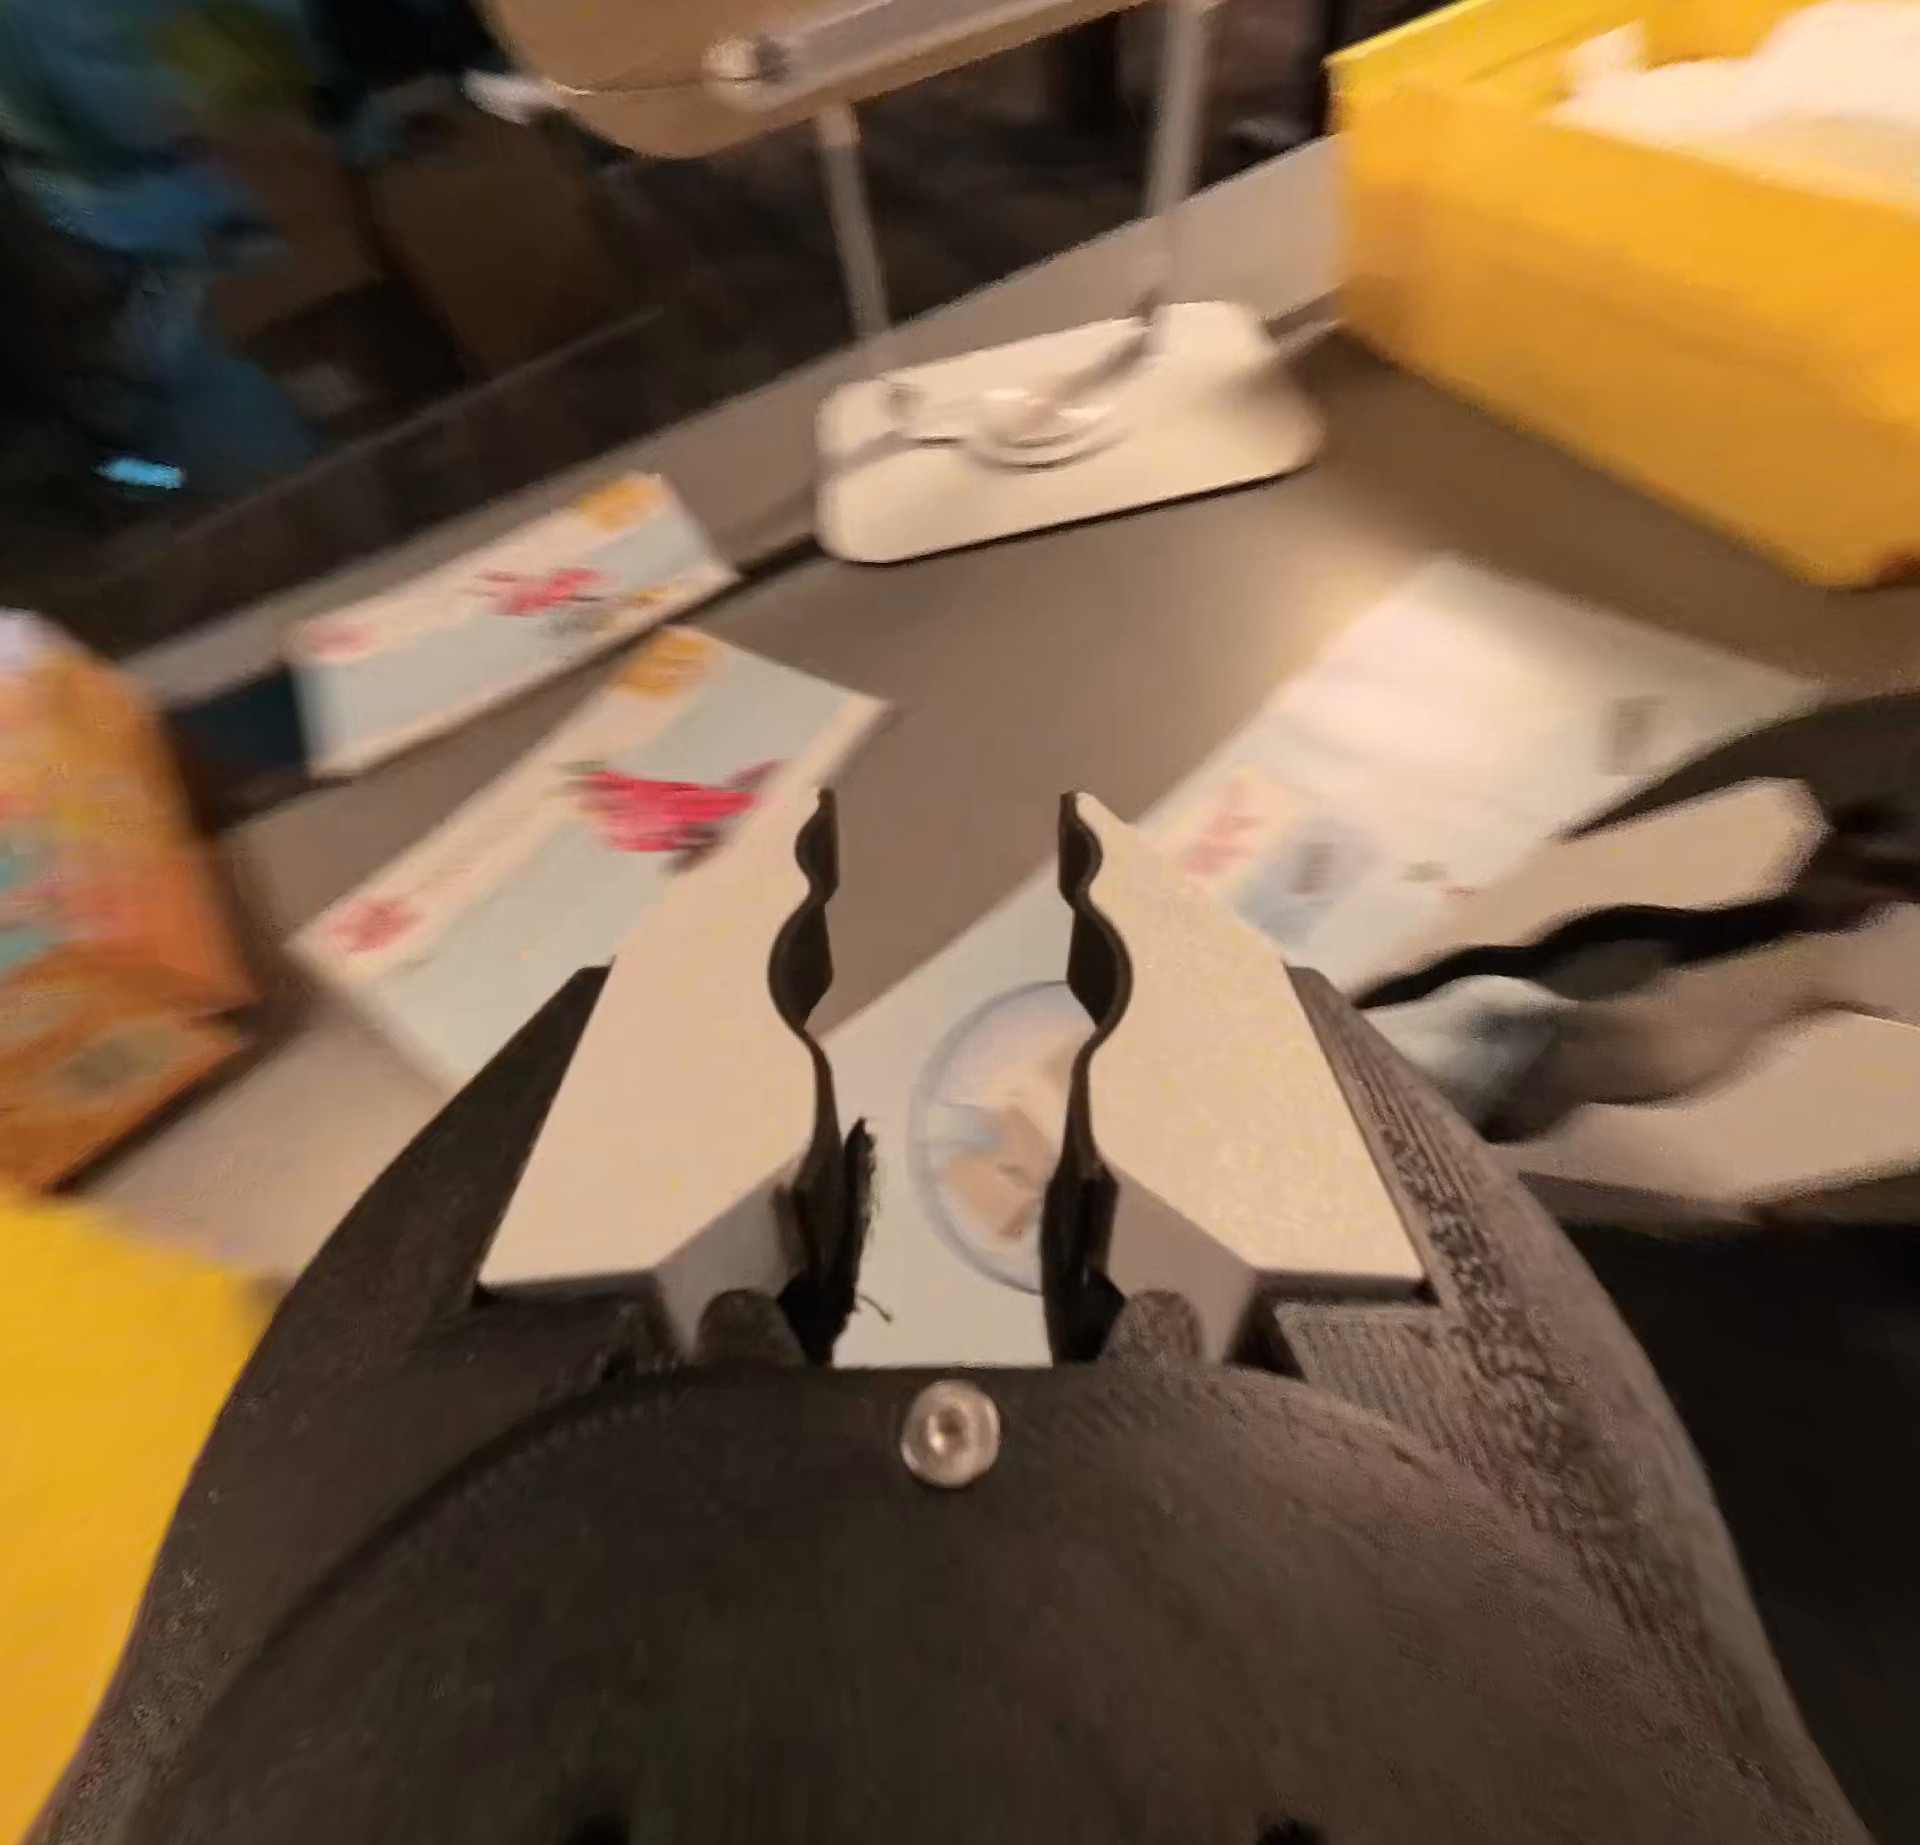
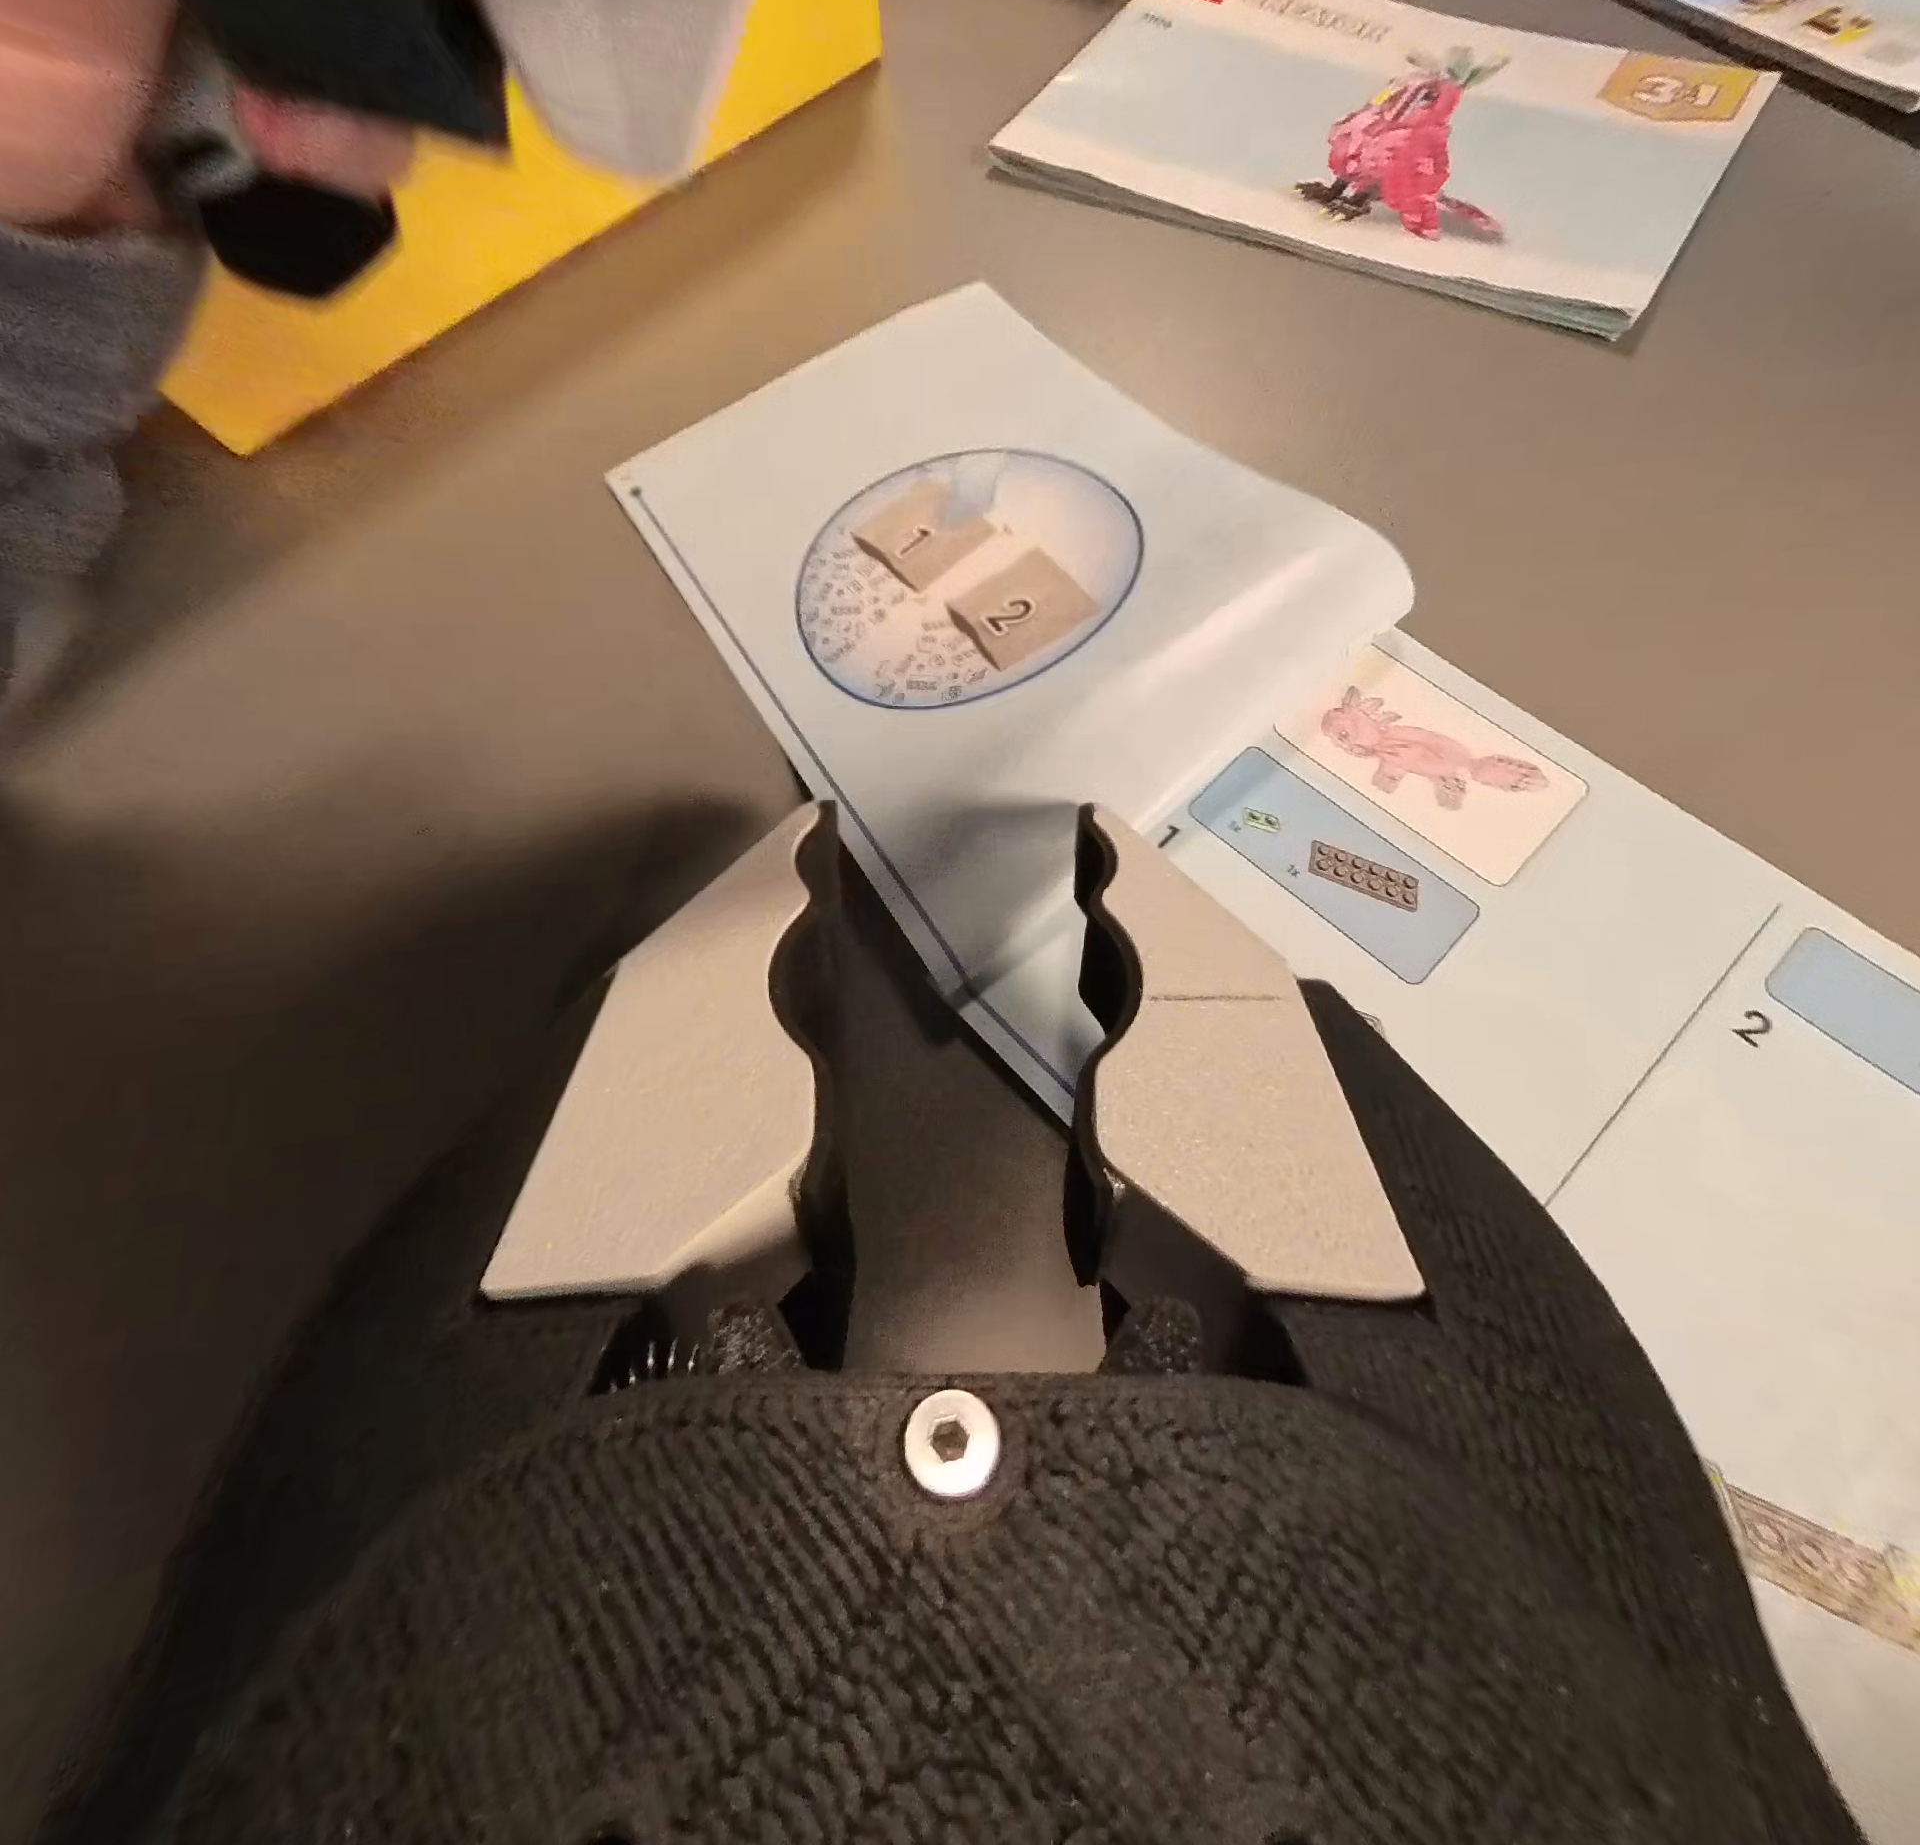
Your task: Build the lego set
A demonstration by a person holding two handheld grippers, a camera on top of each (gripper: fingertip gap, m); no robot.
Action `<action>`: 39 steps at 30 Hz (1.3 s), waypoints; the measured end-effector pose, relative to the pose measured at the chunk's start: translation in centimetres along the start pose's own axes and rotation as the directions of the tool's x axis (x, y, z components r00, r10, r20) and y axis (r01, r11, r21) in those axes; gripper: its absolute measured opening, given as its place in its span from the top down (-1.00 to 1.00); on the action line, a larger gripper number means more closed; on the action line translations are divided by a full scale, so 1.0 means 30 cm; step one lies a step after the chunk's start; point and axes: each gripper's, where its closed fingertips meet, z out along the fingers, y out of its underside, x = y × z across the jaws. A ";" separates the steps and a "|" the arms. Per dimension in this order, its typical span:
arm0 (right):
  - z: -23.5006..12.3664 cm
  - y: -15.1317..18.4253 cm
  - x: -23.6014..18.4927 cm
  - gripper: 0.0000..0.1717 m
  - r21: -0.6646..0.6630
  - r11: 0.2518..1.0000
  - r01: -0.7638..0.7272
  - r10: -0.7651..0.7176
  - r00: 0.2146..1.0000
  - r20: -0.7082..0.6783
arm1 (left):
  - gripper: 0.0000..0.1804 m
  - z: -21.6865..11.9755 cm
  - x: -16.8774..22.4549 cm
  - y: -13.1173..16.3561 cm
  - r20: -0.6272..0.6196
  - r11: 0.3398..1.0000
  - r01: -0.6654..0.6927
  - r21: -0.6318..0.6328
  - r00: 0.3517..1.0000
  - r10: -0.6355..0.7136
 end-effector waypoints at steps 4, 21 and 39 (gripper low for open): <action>-0.043 0.005 0.030 0.49 0.026 0.999 -0.043 0.042 0.999 0.030 | 0.45 0.057 0.246 0.058 -0.388 0.986 0.112 -0.124 0.909 -0.152; -0.237 0.093 0.372 0.72 0.044 0.988 -0.149 0.155 0.912 -0.380 | 0.35 0.130 0.163 0.249 -0.119 0.923 0.001 -0.385 0.992 -0.050; 0.042 -0.023 0.377 0.34 -0.026 0.981 -0.191 0.171 0.926 -0.338 | 0.38 0.035 -0.024 0.004 0.020 0.992 0.104 0.078 0.994 -0.105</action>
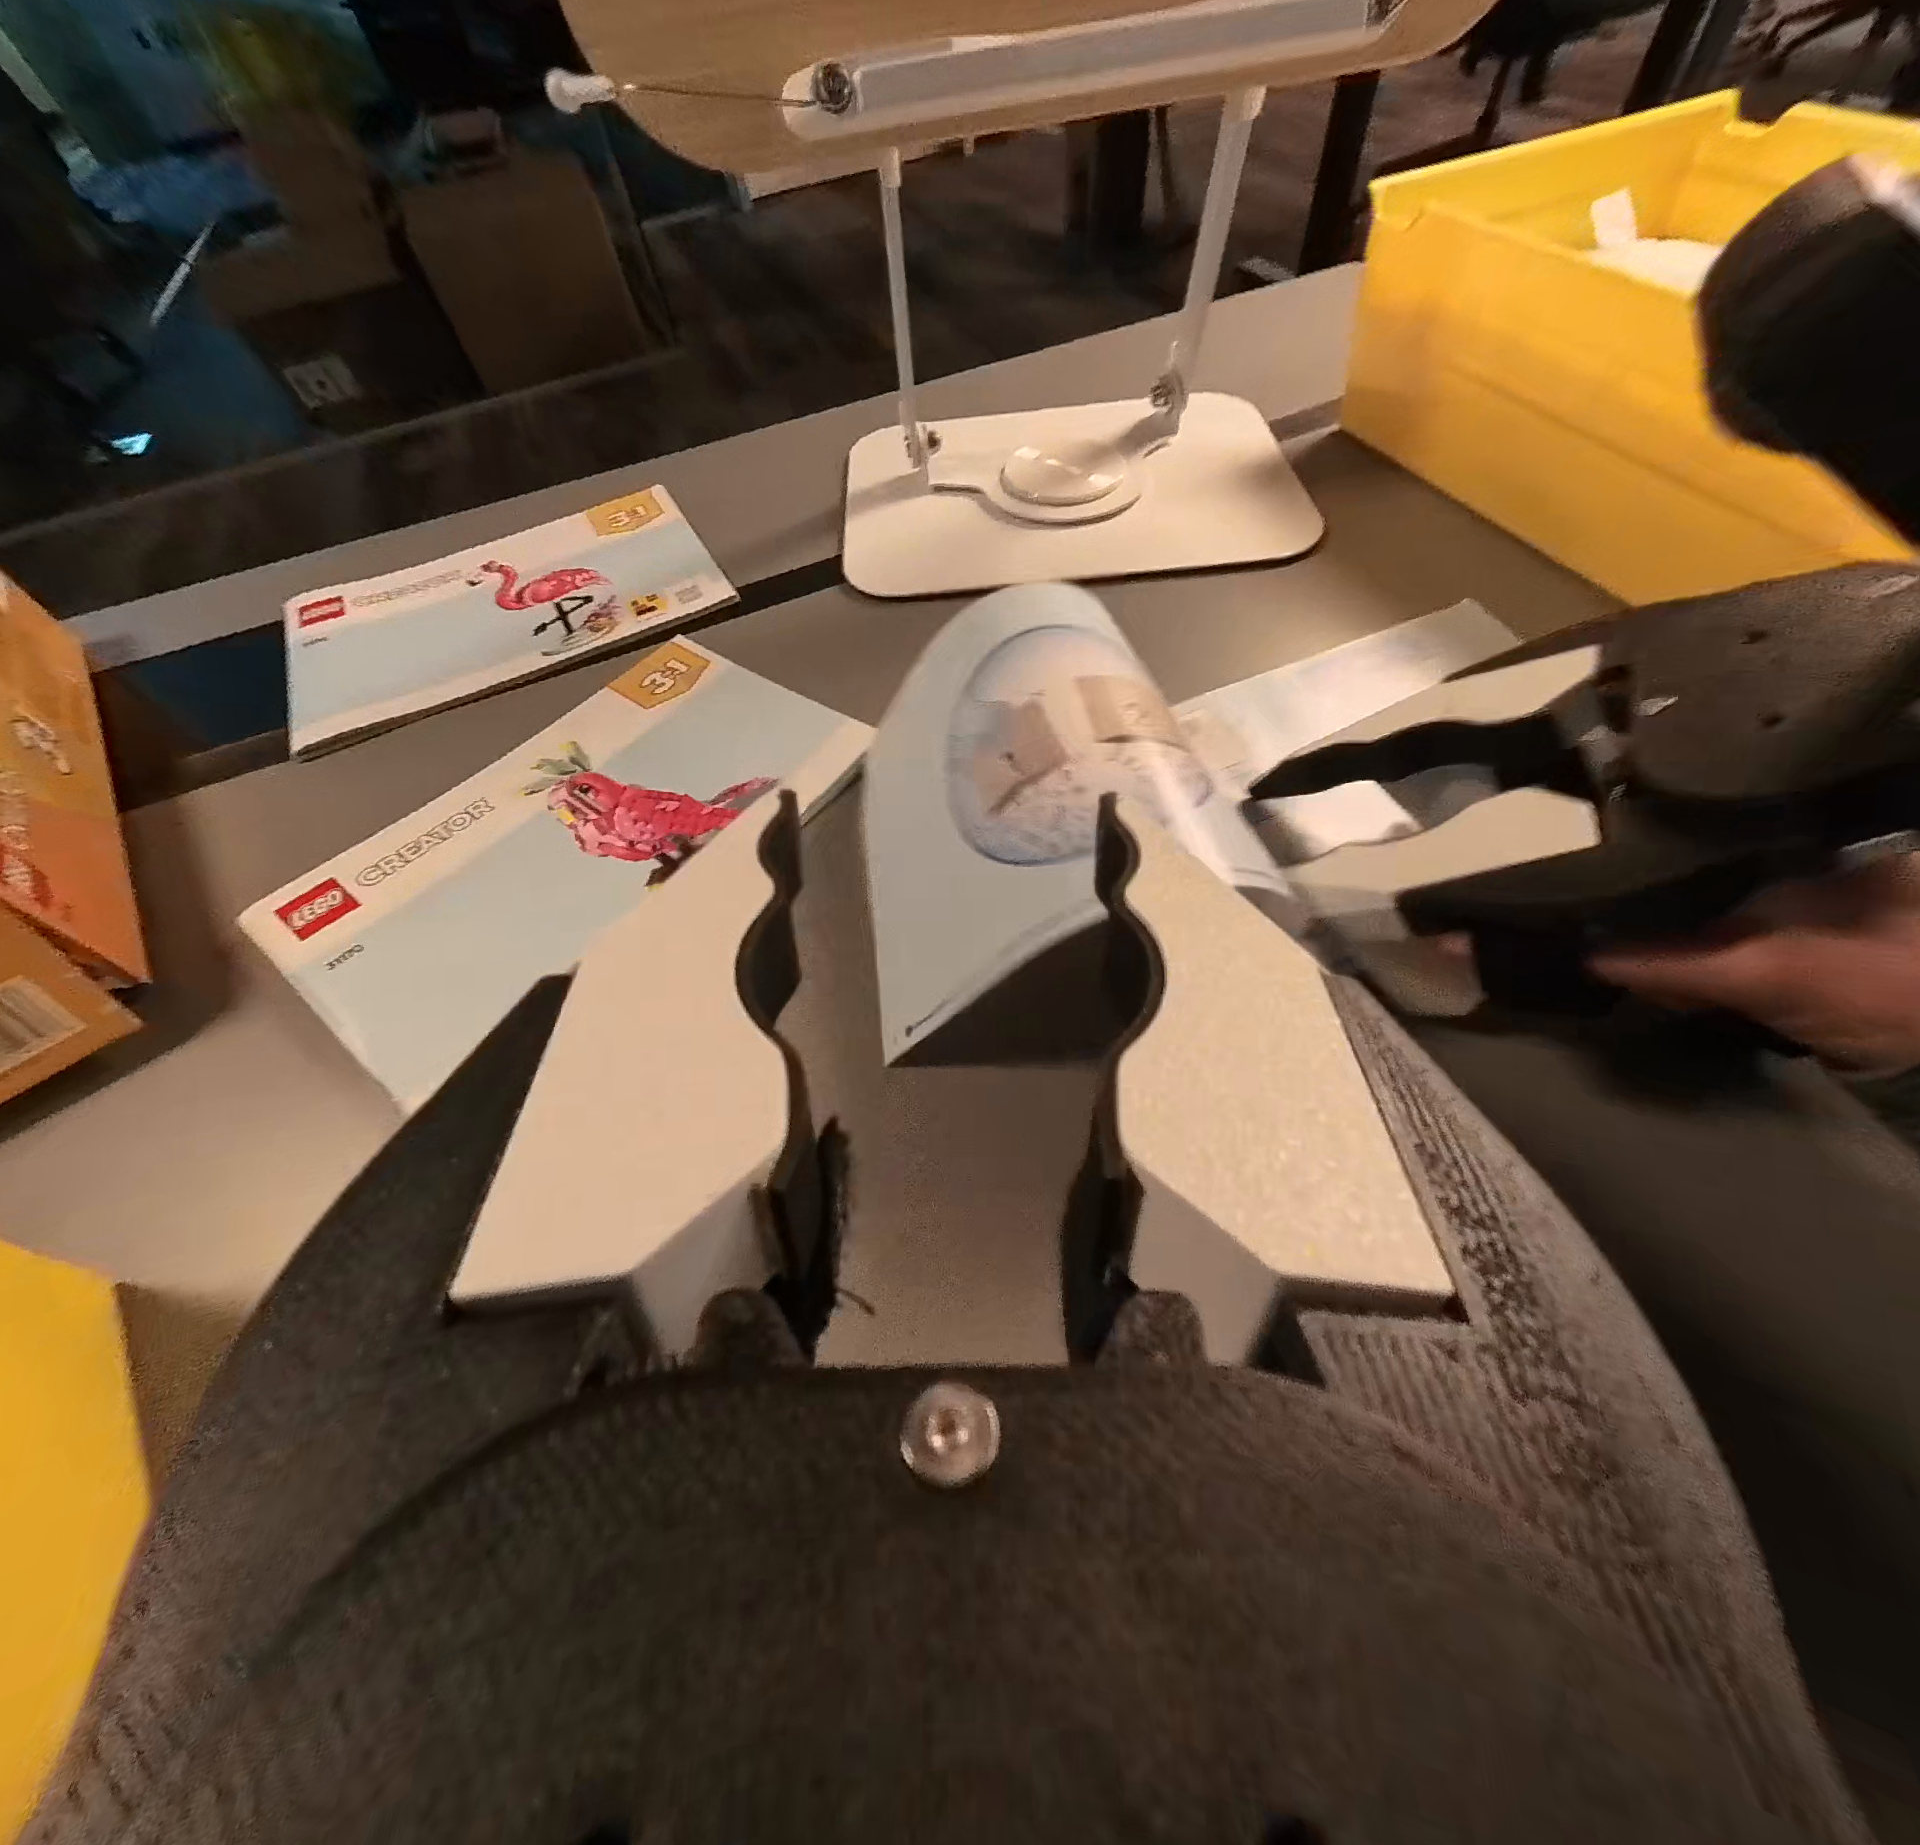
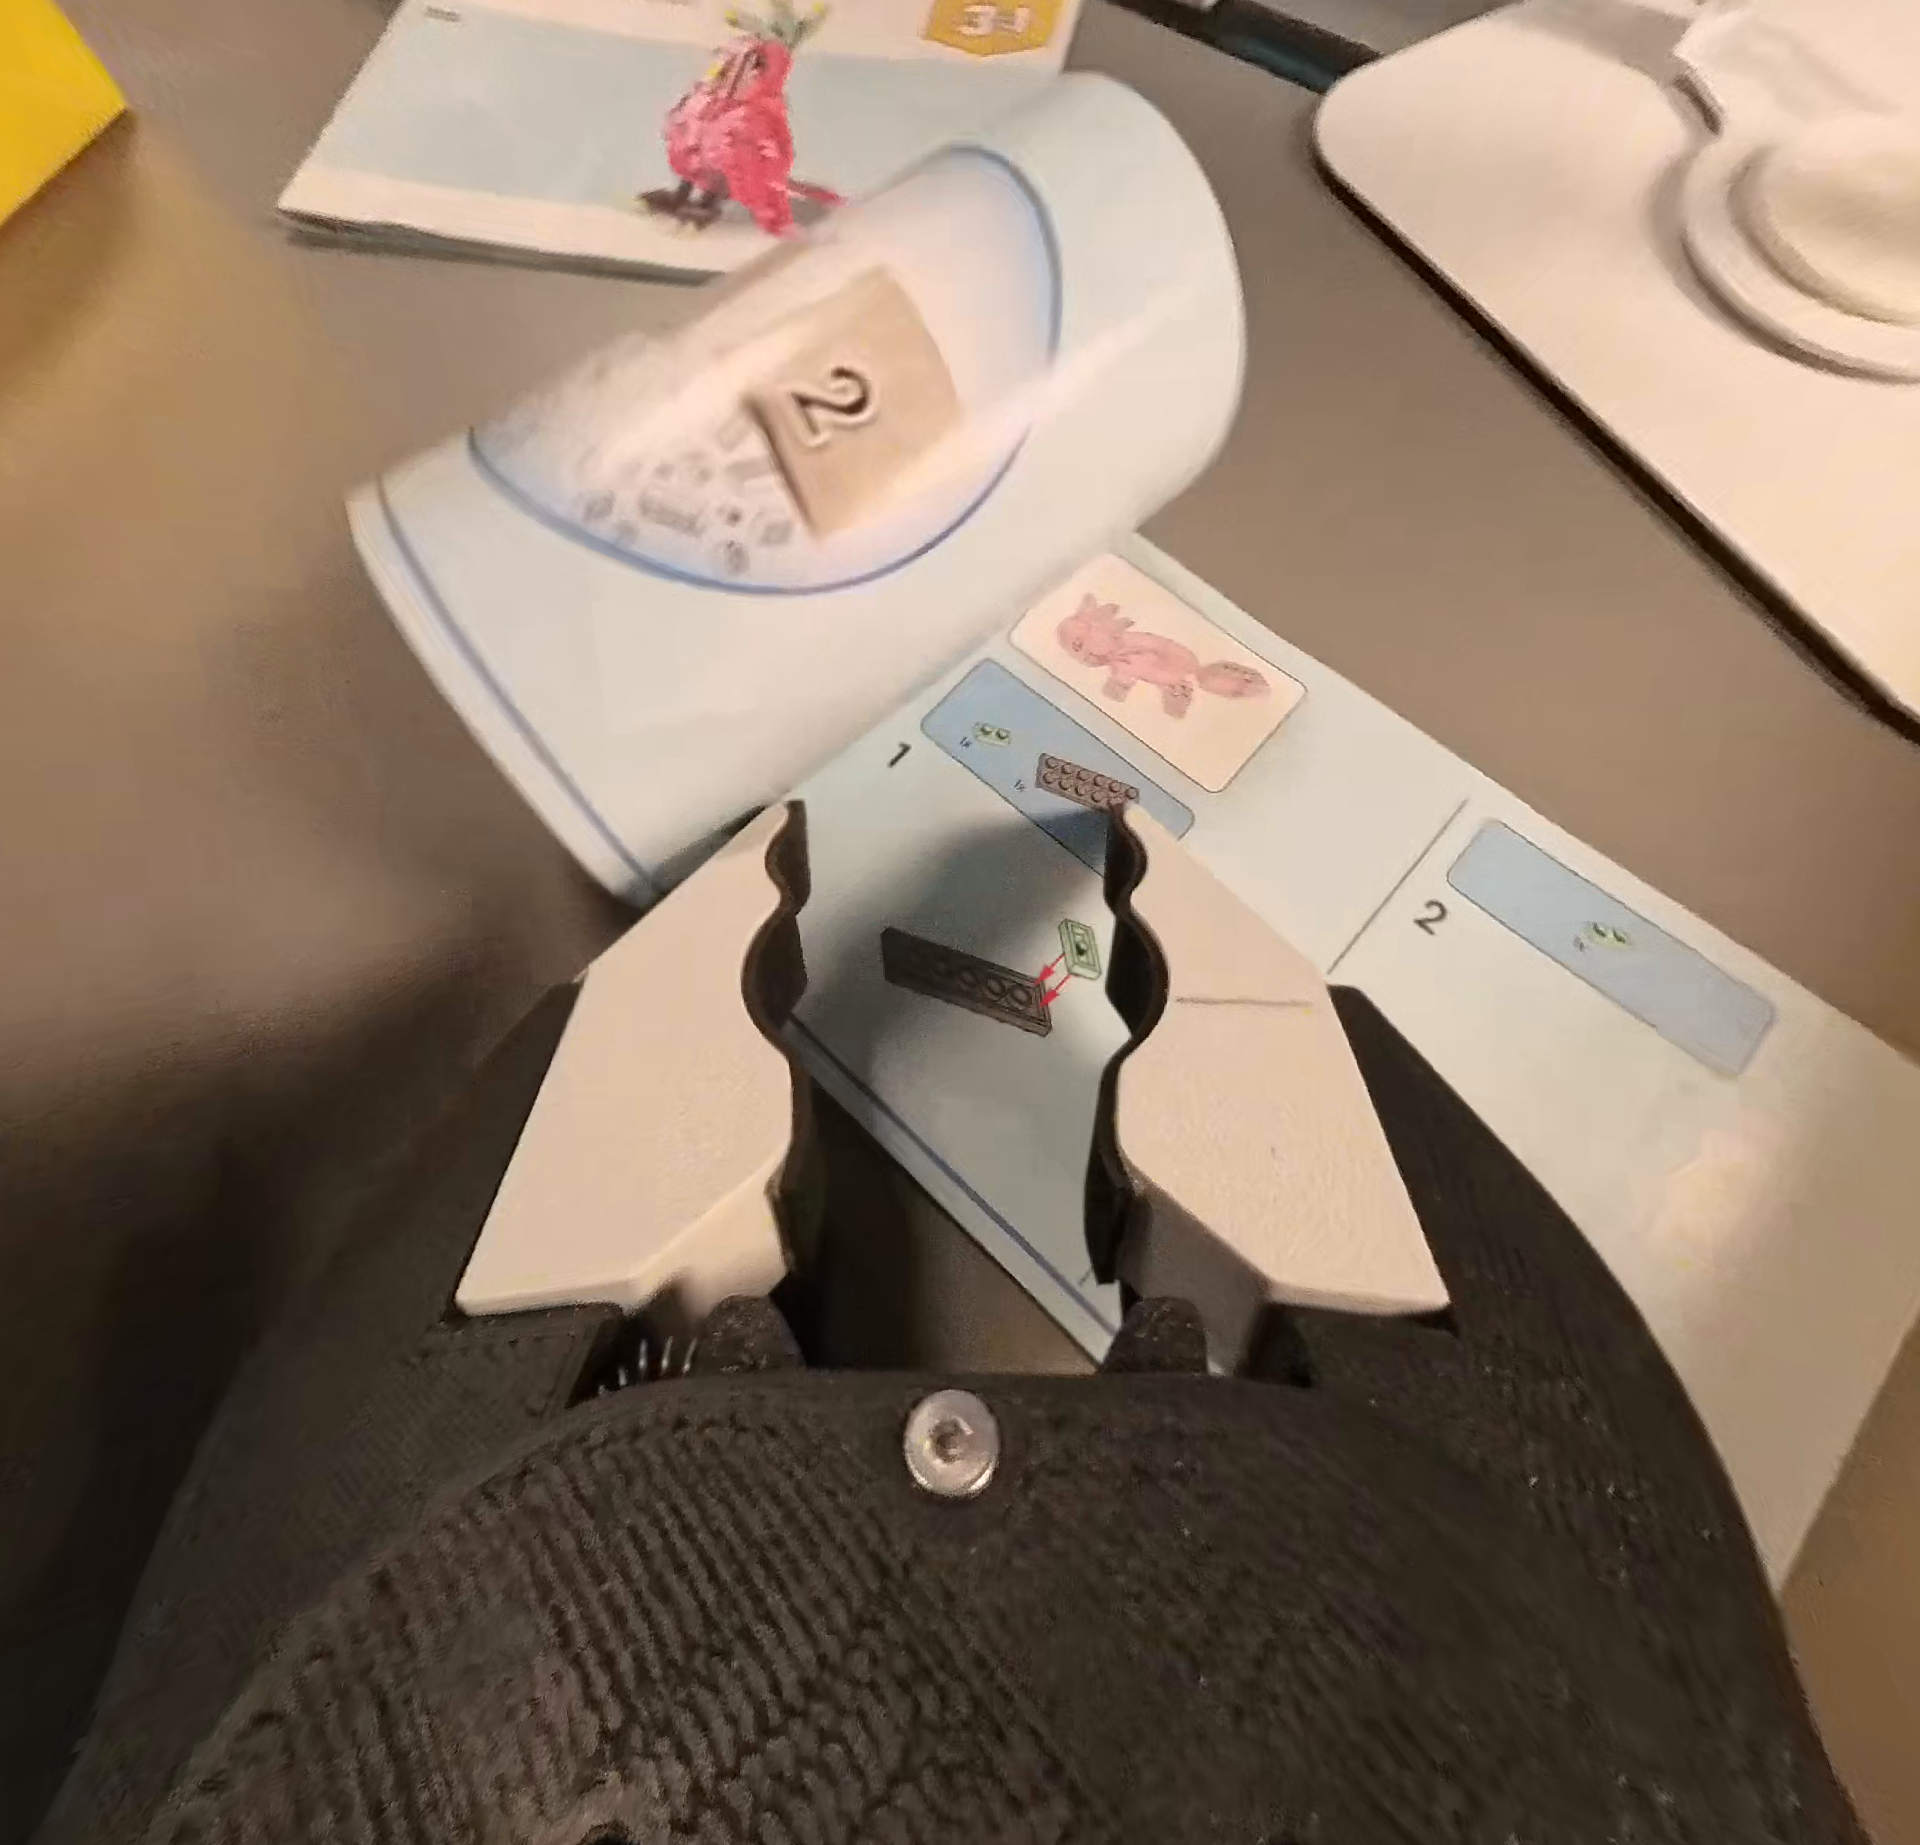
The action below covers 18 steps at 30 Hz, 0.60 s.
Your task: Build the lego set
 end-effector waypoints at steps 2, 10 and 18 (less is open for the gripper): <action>0.018 -0.006 -0.017 0.30 -0.021 0.998 0.065 -0.065 0.998 -0.007 | 0.38 0.005 0.009 0.000 -0.027 1.000 0.028 0.011 0.999 -0.028; 0.026 -0.007 -0.080 0.38 -0.012 0.988 0.152 -0.151 0.985 0.081 | 0.32 0.024 0.116 -0.013 -0.191 0.996 0.064 0.070 0.980 -0.049; -0.069 0.071 -0.130 0.38 0.005 0.978 0.208 -0.206 0.965 0.163 | 0.18 0.044 0.244 0.009 -0.428 0.981 0.190 0.040 0.890 -0.155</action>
